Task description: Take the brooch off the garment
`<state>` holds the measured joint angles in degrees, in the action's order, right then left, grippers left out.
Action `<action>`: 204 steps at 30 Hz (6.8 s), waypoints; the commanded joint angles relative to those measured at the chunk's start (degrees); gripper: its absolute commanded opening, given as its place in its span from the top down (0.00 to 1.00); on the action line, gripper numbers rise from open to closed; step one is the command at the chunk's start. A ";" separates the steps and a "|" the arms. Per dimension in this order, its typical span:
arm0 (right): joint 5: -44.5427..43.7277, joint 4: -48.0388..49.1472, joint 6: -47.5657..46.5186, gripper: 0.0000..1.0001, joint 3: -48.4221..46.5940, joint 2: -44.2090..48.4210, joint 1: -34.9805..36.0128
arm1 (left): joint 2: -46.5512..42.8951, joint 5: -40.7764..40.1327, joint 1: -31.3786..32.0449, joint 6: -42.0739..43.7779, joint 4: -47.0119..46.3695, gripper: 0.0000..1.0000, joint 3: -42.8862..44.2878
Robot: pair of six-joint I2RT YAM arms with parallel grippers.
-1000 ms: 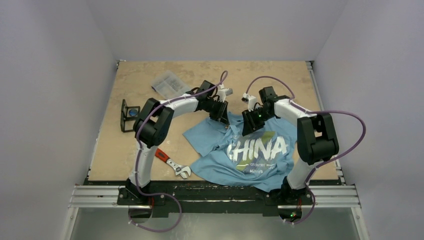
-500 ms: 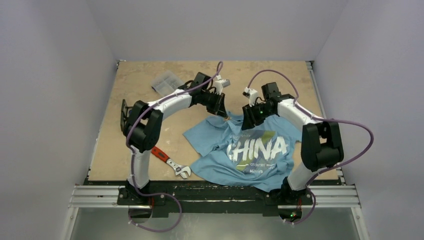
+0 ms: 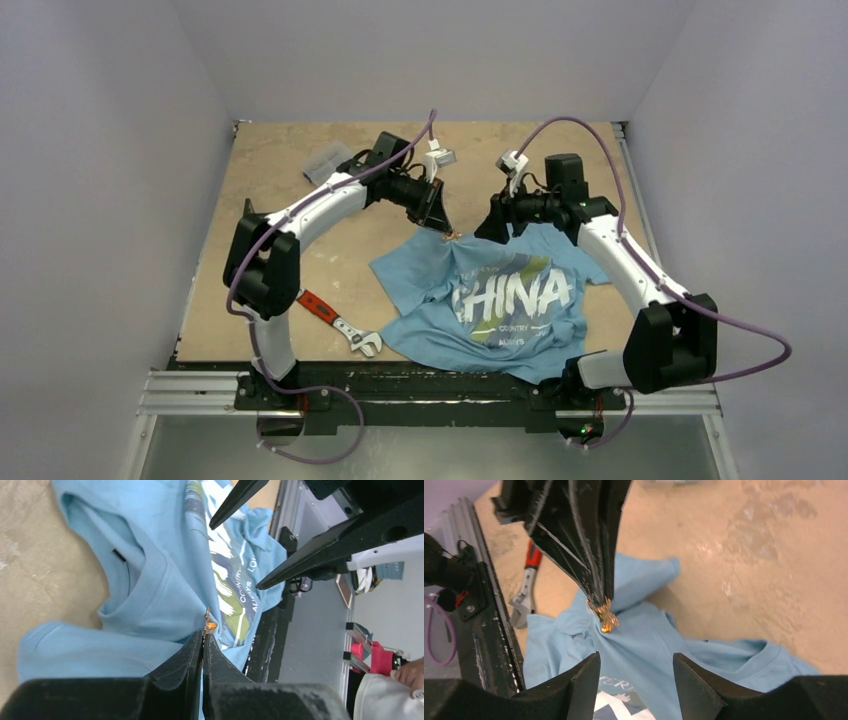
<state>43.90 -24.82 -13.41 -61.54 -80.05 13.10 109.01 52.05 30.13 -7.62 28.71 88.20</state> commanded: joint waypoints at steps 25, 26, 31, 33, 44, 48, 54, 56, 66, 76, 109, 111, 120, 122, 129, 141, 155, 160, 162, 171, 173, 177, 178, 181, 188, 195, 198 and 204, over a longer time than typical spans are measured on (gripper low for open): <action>15.03 -1.41 -7.41 0.65 -2.23 2.64 4.39 | -7.86 14.19 2.38 9.85 -1.55 1.00 0.58; 15.21 -1.78 -7.75 0.68 -2.31 2.54 4.38 | -7.99 14.29 2.37 10.02 -1.75 1.00 0.38; 15.77 -3.35 -9.24 0.82 -2.66 2.44 4.37 | -9.25 15.27 2.37 11.34 -3.66 1.00 -1.12; 16.15 -3.74 -9.81 0.88 -2.85 2.36 4.34 | -9.43 15.34 2.47 12.22 -3.79 1.00 -1.32; 16.74 -5.75 -11.39 1.00 -4.02 2.44 4.38 | -10.04 15.27 2.47 16.20 -2.35 1.00 -1.99; 17.24 -5.94 -11.46 1.00 -4.16 2.62 4.38 | -10.83 14.38 2.37 17.36 -2.39 0.84 -2.85; 17.81 -6.92 -11.38 1.00 -4.96 1.76 4.37 | -14.45 12.17 2.21 19.44 -6.15 0.56 -7.34; 16.83 -8.14 -10.67 1.00 -6.26 0.82 4.38 | -15.69 10.66 2.36 20.49 -7.63 0.53 -8.97; 14.42 -22.00 -10.39 1.00 -13.69 -5.28 4.06 | -20.15 -2.25 3.50 15.69 -30.50 0.44 -21.66; 8.52 -26.07 -3.90 1.00 -18.11 -8.20 3.33 | -19.41 -8.86 7.82 12.30 -38.72 0.32 -25.72; 9.68 -29.29 -7.59 1.00 -18.43 -6.63 1.79 | -18.65 1.86 6.00 11.35 -33.86 0.51 -21.90; 9.71 -29.63 -8.73 1.00 -18.32 -6.15 1.83 | -17.96 2.10 6.14 9.24 -34.71 0.54 -21.06; 10.60 -30.64 -11.32 1.00 -18.35 -5.14 1.84 | -14.97 1.82 6.24 8.06 -32.96 0.68 -18.01; 11.16 -30.99 -12.02 1.00 -18.44 -5.12 1.84 | -14.66 1.83 6.20 8.06 -33.08 0.69 -17.91; 10.96 -31.34 -13.53 1.00 -18.44 -5.03 1.83 | -13.92 4.72 6.30 4.65 -34.13 0.77 -17.45; 11.60 -31.24 -14.42 1.00 -18.18 -4.26 1.81 | -12.62 6.22 6.66 2.61 -34.84 0.90 -16.38; 12.83 -31.07 -14.42 0.79 -18.27 -4.06 1.84 | -12.33 8.12 6.70 2.39 -34.63 1.00 -16.90; 12.17 -31.94 -15.72 0.86 -18.01 -4.13 1.84 | -12.42 8.05 6.61 1.50 -35.55 1.00 -17.19; 11.92 -32.55 -16.40 0.84 -17.85 -4.21 1.83 | -12.38 7.98 6.60 0.95 -36.10 1.00 -17.19; 12.40 -32.05 -16.56 1.00 -17.37 -3.98 1.83 | -12.42 6.75 6.35 1.43 -36.15 0.81 -17.01; 12.54 -31.14 -14.97 1.00 -17.03 -4.18 1.79 | -13.46 5.05 6.26 3.28 -36.16 0.60 -18.02; 11.44 -31.62 -12.31 1.00 -17.53 -5.97 1.75 | -16.24 1.72 6.96 11.09 -35.28 0.48 -20.47; 11.39 -32.58 -12.28 1.00 -18.11 -6.81 1.71 | -16.69 0.40 7.33 12.64 -34.72 0.48 -20.78; 11.62 -35.08 -11.69 1.00 -20.21 -9.18 1.49 | -17.19 -4.61 8.95 15.63 -33.69 0.46 -21.38; 11.96 -34.26 -7.20 1.00 -20.99 -11.14 -0.26 | -17.08 -10.63 11.49 15.23 -35.84 0.30 -22.43; 14.49 -37.01 -8.85 1.00 -22.10 -12.95 -1.77 | -16.41 -16.35 12.94 16.48 -34.91 0.34 -22.82; 14.85 -38.15 -10.10 1.00 -21.86 -12.88 -1.79 | -15.90 -16.34 12.27 15.99 -34.82 0.41 -22.25; 14.97 -39.08 -11.32 1.00 -22.20 -12.25 -1.94 | -14.91 -15.86 10.78 14.93 -33.23 0.50 -21.47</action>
<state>56.55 -61.56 -23.24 -81.17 -93.58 11.38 94.02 37.06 42.13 6.92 -4.43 65.36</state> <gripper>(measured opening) 0.009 0.508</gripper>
